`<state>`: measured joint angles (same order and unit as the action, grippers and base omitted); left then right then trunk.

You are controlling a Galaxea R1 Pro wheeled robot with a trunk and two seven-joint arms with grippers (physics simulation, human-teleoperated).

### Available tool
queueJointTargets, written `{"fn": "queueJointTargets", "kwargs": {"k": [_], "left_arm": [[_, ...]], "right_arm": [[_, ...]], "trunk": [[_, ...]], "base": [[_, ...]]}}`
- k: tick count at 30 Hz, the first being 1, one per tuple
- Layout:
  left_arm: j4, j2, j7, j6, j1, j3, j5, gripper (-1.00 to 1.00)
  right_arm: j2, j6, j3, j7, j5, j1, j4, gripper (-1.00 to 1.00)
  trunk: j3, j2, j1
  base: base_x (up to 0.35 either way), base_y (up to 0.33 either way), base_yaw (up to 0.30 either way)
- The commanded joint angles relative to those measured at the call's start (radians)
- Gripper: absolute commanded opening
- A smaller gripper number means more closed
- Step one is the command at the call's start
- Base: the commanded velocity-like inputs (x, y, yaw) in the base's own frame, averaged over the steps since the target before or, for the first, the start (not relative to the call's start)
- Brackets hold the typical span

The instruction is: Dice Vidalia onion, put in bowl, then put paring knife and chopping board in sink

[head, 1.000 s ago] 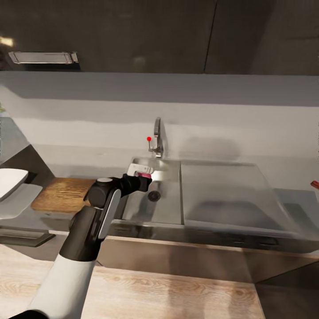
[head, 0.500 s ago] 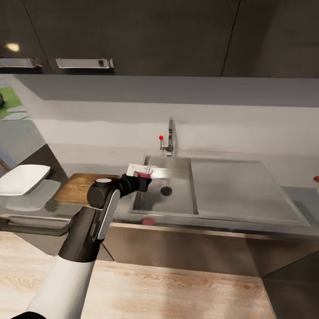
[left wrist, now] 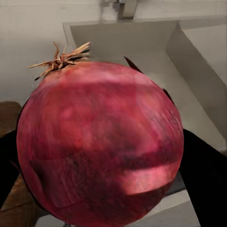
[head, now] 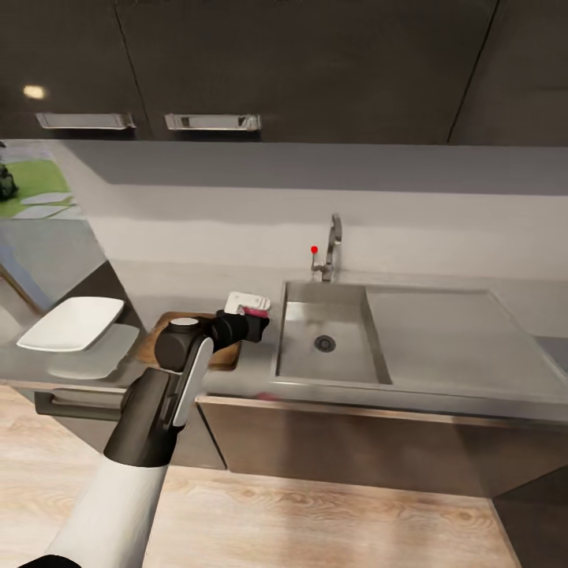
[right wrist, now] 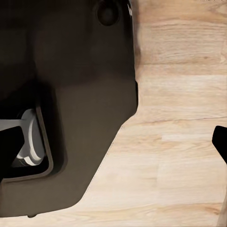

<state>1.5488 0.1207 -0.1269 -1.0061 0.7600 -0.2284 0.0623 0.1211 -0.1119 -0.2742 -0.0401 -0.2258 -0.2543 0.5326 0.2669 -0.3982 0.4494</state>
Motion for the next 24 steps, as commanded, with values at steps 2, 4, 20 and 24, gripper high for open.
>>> {"fn": "queueJointTargets", "kwargs": {"k": [2, 4, 20, 24], "left_arm": [[0.0, -0.002, 0.003, -0.005, 0.001, 0.0, 0.007, -1.0], [0.0, -0.002, 0.003, -0.005, 0.001, 0.0, 0.007, -1.0], [-0.02, -0.007, 0.003, -0.002, 0.001, 0.0, 0.007, -1.0], [-0.025, -0.008, 0.003, -0.002, 0.001, 0.0, 0.007, -1.0]], "right_arm": [[0.001, -0.002, -0.007, 0.0, -0.011, 0.0, 0.006, 1.0], [0.001, -0.002, -0.007, 0.001, -0.012, 0.0, 0.009, 1.0], [0.0, -0.002, -0.007, 0.005, -0.015, 0.0, 0.015, 1.0], [0.0, -0.002, -0.007, 0.005, -0.015, 0.0, 0.015, 1.0]], "trunk": [[0.001, -0.002, 0.001], [0.001, -0.002, 0.001], [0.001, -0.002, 0.001], [0.001, -0.002, 0.001]], "base": [[0.0, 0.308, 0.0], [0.0, 0.308, 0.0], [0.0, 0.308, 0.0], [0.001, 0.308, 0.0]]}}
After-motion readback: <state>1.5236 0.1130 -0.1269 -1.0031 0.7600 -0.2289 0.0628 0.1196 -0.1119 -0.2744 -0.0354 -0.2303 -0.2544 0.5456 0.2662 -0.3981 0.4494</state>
